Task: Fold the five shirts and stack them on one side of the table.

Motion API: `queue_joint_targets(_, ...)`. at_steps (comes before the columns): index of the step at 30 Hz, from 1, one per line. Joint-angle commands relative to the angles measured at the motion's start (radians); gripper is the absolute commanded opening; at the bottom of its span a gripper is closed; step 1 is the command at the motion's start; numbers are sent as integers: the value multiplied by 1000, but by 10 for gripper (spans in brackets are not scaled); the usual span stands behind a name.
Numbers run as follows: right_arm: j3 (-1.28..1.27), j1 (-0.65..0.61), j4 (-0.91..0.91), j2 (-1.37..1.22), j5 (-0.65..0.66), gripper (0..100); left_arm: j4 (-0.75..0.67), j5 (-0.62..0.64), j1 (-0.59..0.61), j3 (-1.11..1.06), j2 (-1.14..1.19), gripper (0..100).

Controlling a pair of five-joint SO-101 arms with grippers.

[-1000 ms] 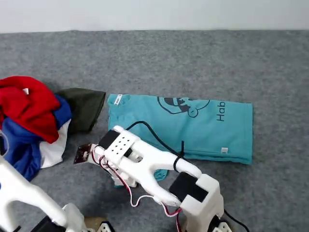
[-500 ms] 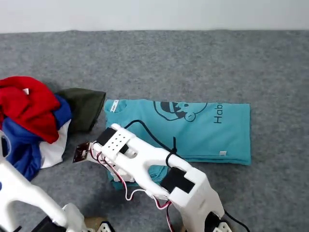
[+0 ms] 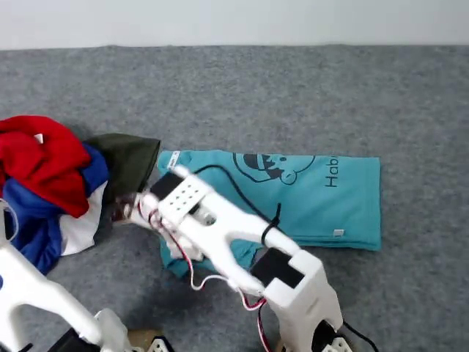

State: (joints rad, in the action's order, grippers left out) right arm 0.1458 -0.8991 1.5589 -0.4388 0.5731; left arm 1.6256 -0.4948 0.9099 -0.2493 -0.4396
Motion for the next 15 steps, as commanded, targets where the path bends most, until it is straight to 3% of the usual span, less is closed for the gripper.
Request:
queue_joint_targets(1, 121, 73, 7, 53, 9, 10, -21, 6, -2, 5, -34, 13)
queue_joint_targets(15, 559, 309, 10, -308, 9, 16, -15, 6, -3, 5, -34, 13)
